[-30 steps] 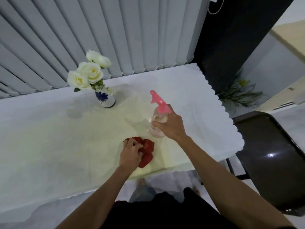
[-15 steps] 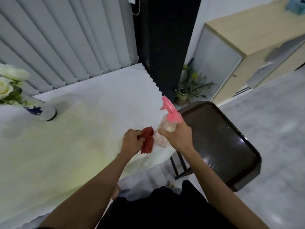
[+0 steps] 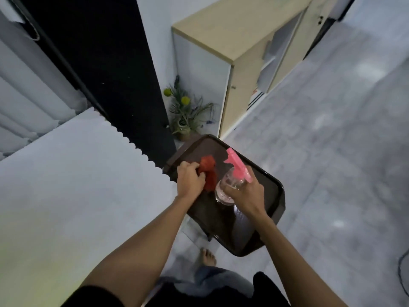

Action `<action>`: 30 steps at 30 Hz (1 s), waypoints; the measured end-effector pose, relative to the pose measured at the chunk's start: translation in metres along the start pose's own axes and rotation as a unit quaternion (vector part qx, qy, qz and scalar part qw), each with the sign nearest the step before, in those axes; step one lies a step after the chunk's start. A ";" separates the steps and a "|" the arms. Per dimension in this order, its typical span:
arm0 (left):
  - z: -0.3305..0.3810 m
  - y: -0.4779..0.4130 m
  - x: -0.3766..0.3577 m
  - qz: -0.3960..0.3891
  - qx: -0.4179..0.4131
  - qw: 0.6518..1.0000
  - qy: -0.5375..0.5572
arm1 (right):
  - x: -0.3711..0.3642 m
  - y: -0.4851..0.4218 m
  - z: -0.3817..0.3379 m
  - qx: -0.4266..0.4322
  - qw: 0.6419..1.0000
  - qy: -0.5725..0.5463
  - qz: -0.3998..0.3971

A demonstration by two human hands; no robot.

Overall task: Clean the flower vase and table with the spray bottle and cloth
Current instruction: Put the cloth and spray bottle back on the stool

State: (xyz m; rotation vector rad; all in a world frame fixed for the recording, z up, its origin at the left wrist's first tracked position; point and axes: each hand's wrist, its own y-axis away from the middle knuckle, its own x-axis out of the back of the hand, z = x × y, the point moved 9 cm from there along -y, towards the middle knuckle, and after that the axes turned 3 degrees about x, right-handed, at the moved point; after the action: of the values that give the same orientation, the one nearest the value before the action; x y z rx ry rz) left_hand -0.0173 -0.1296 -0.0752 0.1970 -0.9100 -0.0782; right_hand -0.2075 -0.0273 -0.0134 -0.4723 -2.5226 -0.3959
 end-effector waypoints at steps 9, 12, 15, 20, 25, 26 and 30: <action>0.017 -0.003 -0.067 -0.105 -0.006 0.993 -0.051 | 0.017 -0.018 0.022 0.000 1.000 -0.002 -0.007; 0.019 0.010 -0.069 -0.121 -0.013 0.991 -0.058 | 0.019 -0.018 0.025 0.002 1.000 0.006 -0.024; 0.023 0.025 -0.066 -0.139 -0.008 0.988 -0.071 | 0.020 -0.022 0.028 -0.004 0.999 0.016 -0.036; 0.012 0.043 -0.055 -0.158 0.000 0.984 -0.081 | 0.011 -0.018 0.029 -0.014 1.000 0.015 -0.017; 0.003 0.054 -0.043 -0.160 0.031 0.984 -0.070 | 0.005 -0.010 0.039 -0.053 0.998 0.011 -0.019; 0.001 0.057 -0.041 -0.160 0.033 0.985 -0.062 | 0.001 -0.007 0.047 -0.078 0.997 -0.002 -0.028; -0.008 0.076 -0.022 -0.157 0.047 0.986 -0.022 | -0.015 0.022 0.077 -0.183 0.981 0.005 -0.059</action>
State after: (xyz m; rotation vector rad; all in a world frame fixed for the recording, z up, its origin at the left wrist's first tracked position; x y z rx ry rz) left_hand -0.0255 -0.0510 -0.0816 0.4279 -0.9217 -0.3320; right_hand -0.2217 0.0166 -0.0801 -0.4560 -2.4789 -0.9154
